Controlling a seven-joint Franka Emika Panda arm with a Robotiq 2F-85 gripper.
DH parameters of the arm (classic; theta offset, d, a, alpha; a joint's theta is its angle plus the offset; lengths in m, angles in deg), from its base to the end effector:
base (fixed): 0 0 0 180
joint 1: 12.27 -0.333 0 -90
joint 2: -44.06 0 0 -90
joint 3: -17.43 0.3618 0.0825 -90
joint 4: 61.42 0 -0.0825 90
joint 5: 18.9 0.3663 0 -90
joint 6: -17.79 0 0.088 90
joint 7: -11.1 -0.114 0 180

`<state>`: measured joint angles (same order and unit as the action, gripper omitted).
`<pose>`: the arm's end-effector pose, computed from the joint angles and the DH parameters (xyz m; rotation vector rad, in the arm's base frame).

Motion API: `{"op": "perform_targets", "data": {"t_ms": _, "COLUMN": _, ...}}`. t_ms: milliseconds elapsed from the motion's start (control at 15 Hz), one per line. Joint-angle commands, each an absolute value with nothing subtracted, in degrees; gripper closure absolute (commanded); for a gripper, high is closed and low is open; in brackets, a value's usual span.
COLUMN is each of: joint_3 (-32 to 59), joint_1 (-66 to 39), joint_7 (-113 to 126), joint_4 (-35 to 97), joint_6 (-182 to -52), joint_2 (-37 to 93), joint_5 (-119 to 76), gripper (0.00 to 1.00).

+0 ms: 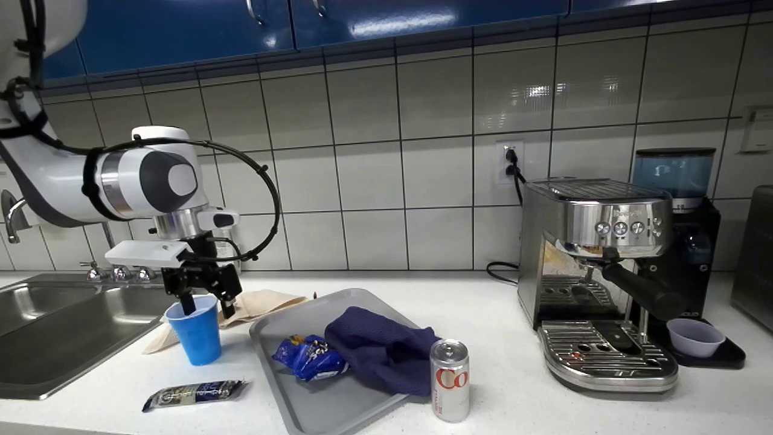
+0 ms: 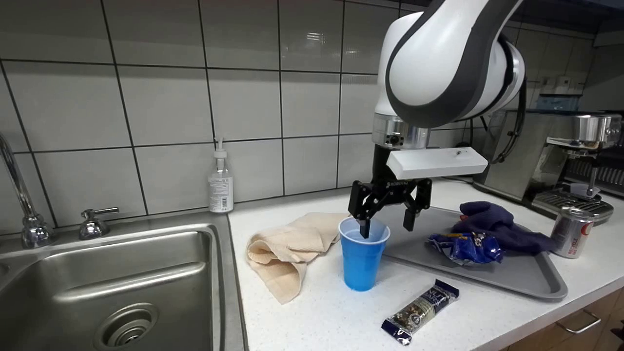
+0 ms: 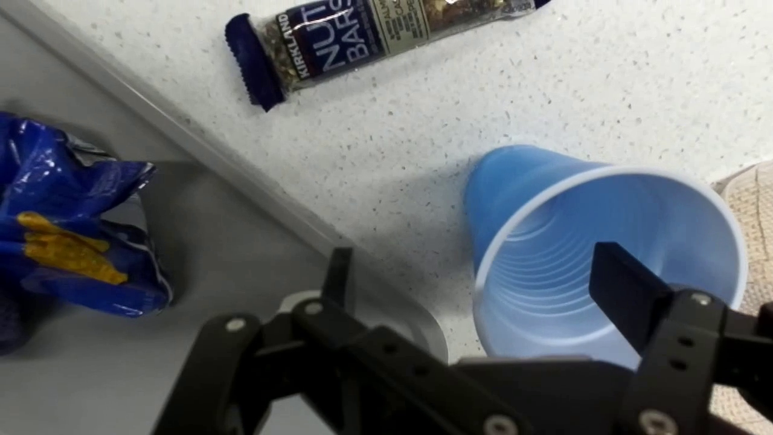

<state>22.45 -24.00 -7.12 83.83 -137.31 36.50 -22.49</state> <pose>0.4423 0.1354 0.2825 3.1375 0.0465 0.0686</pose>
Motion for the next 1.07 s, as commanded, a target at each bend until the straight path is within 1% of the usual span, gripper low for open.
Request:
{"op": "perform_targets", "data": {"t_ms": 0, "joint_3": 22.19, "joint_1": -23.88, "joint_7": -8.90, "joint_4": 83.19, "joint_6": -137.84, "joint_2": 35.82, "joint_5": -24.29, "gripper": 0.28}}
{"op": "perform_targets", "data": {"t_ms": 67, "joint_3": 22.14, "joint_1": -23.89, "joint_7": -8.86, "joint_4": 83.25, "joint_6": -137.82, "joint_2": 35.86, "joint_5": -24.32, "gripper": 0.34}}
{"op": "perform_targets", "data": {"t_ms": 133, "joint_3": 22.08, "joint_1": -23.92, "joint_7": -8.89, "joint_4": 83.31, "joint_6": -137.82, "joint_2": 35.87, "joint_5": -24.45, "gripper": 0.44}}
{"op": "perform_targets", "data": {"t_ms": 400, "joint_3": 21.99, "joint_1": -23.83, "joint_7": -8.63, "joint_4": 83.46, "joint_6": -137.89, "joint_2": 36.06, "joint_5": -24.34, "gripper": 0.75}}
{"op": "perform_targets", "data": {"t_ms": 600, "joint_3": 21.98, "joint_1": -23.79, "joint_7": -8.45, "joint_4": 83.55, "joint_6": -138.10, "joint_2": 36.16, "joint_5": -24.26, "gripper": 0.97}}
{"op": "perform_targets", "data": {"t_ms": 667, "joint_3": 21.97, "joint_1": -23.79, "joint_7": -8.45, "joint_4": 83.57, "joint_6": -138.15, "joint_2": 36.19, "joint_5": -24.25, "gripper": 1.00}}
{"op": "perform_targets", "data": {"t_ms": 1000, "joint_3": 22.41, "joint_1": -23.61, "joint_7": -7.31, "joint_4": 83.96, "joint_6": -138.52, "joint_2": 37.02, "joint_5": -23.01, "gripper": 0.99}}
